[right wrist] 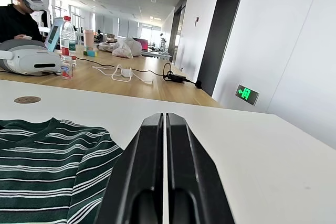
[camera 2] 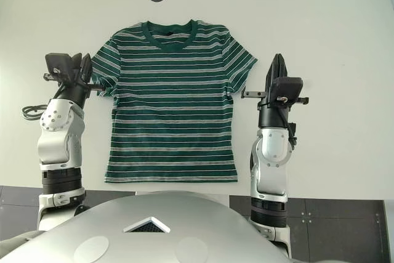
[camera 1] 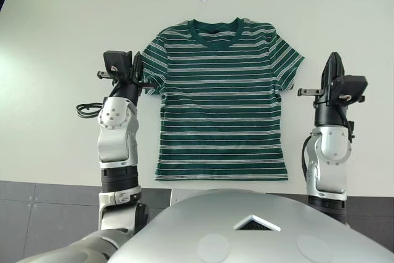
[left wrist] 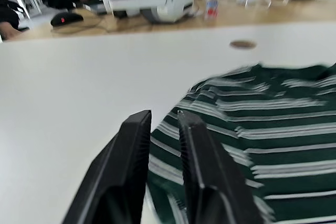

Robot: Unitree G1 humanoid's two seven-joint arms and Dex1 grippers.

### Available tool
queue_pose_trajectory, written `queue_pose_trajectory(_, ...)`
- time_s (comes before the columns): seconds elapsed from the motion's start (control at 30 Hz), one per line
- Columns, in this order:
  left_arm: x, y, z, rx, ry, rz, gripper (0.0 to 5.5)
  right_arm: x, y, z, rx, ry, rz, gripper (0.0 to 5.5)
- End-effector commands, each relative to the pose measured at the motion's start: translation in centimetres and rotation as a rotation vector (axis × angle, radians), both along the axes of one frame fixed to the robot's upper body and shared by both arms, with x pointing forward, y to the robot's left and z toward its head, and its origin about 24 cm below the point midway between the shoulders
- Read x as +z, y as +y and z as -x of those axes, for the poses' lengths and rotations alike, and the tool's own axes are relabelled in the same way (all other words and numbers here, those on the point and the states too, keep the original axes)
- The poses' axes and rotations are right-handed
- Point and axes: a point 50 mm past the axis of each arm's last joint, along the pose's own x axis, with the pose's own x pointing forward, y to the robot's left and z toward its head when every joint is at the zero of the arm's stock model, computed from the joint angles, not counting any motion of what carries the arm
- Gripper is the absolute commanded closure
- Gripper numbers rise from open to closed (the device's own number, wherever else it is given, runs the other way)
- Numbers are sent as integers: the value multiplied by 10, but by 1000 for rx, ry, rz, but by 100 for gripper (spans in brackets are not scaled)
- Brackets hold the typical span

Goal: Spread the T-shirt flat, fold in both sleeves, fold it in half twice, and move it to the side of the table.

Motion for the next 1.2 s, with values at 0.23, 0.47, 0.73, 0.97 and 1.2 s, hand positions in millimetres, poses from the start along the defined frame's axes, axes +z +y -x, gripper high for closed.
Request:
queue_pose_trajectory(0.23, -14, 12, -5, -61, 179, -54, 306, -3, 2, 5, -8, 11, -15, 540)
queue_pose_trajectory(0.47, -33, 18, -8, -72, 333, 56, 306, -1, 2, 7, -6, 5, -21, 540)
queue_pose_trajectory(0.73, -48, 16, -6, -42, 395, 160, 346, 0, 5, 8, 5, -2, -24, 540)
queue_pose_trajectory(0.97, -47, 13, -5, -64, 387, 161, 456, 1, 6, 9, 14, -9, -26, 540)
queue_pose_trajectory(1.2, -29, 13, -10, -69, 274, 182, 539, 1, 7, 8, 16, -10, -26, 540)
